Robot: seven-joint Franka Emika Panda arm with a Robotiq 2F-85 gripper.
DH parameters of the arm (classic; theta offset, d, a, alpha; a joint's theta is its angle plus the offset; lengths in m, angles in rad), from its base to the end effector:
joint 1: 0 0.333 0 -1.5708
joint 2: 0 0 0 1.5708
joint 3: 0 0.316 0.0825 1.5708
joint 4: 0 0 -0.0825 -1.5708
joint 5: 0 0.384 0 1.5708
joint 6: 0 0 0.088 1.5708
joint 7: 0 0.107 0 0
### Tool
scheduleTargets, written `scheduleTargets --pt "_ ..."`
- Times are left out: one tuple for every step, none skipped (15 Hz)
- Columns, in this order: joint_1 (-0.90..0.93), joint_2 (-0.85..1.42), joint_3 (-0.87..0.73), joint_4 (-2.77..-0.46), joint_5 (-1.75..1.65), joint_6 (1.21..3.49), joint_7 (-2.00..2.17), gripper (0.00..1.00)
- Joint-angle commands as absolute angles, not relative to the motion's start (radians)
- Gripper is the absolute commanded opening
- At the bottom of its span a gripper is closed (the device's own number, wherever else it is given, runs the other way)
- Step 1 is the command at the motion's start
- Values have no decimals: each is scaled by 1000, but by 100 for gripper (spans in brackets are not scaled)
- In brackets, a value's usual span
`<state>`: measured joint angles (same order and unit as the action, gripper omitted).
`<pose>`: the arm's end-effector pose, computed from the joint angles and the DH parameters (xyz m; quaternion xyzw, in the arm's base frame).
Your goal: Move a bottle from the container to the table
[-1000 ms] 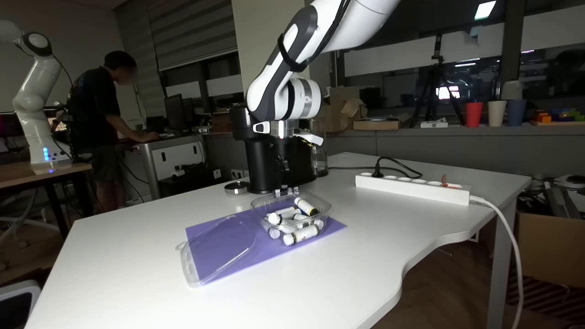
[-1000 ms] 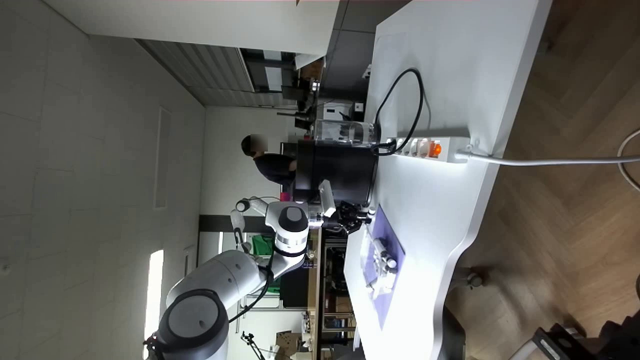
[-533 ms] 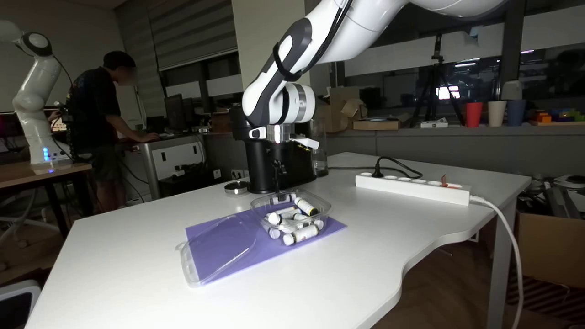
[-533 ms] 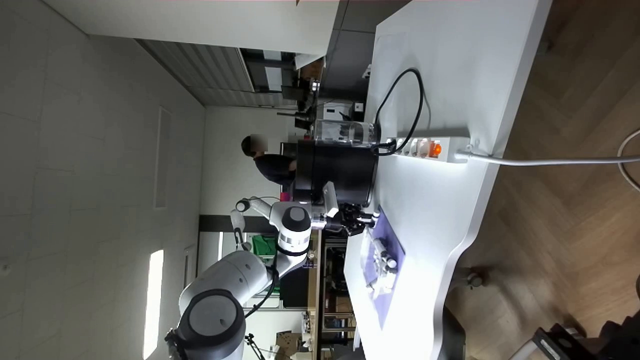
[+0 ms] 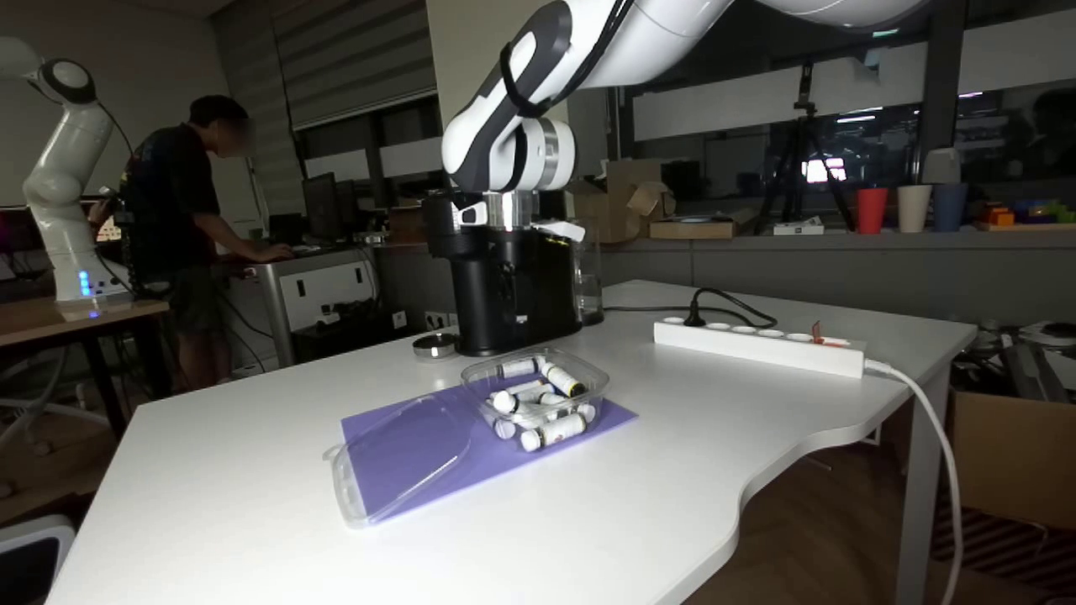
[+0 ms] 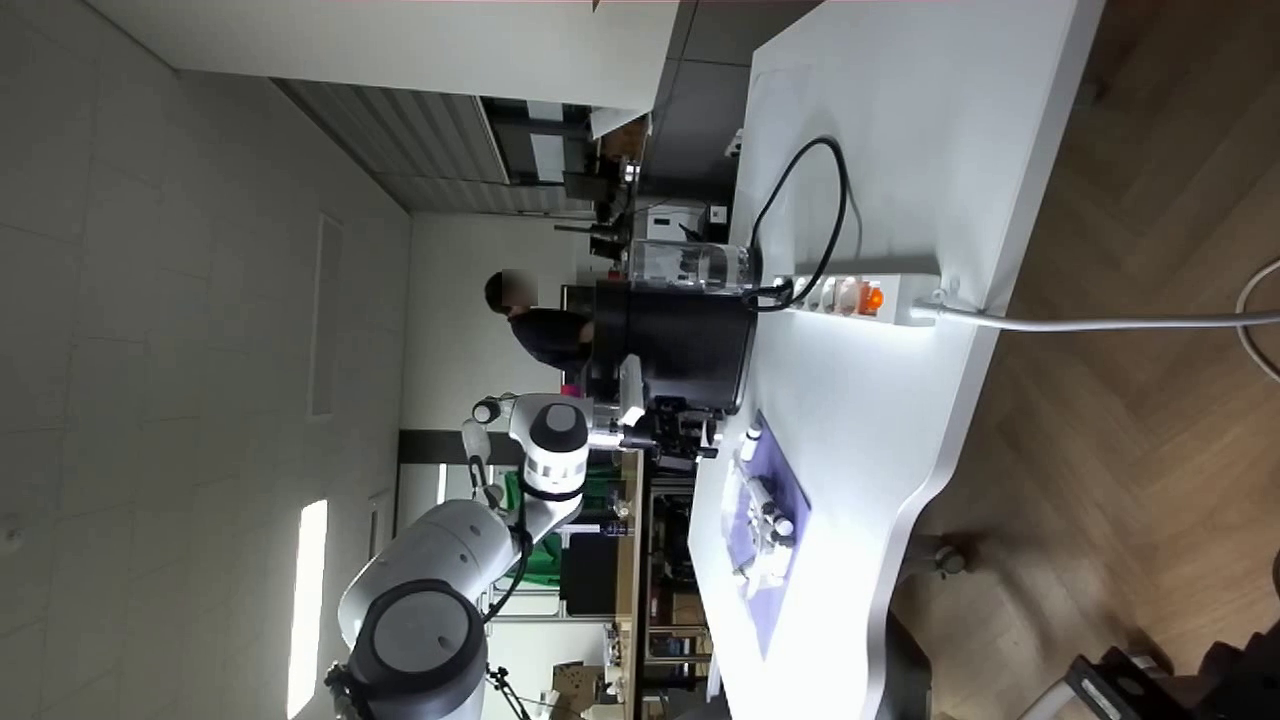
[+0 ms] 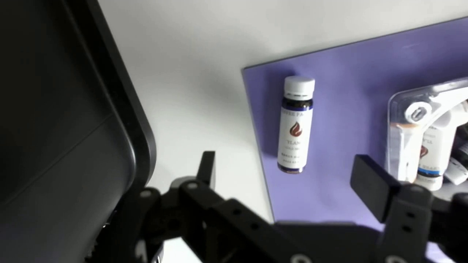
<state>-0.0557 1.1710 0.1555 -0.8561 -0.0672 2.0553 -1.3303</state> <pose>0.7958 0.0219 0.1850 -0.7757 -0.6295 -0.0392 0.0221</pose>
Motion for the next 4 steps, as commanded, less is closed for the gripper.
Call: scheduleTargets --pt "-57 1163 155 -851 -65 2044 -1327 100" --pt "-58 1152 155 -850 -64 2038 -1322 100" --pt "-59 1144 155 -850 -64 2030 -1318 100" --pt "-60 1140 155 -850 -63 2027 -1317 100"
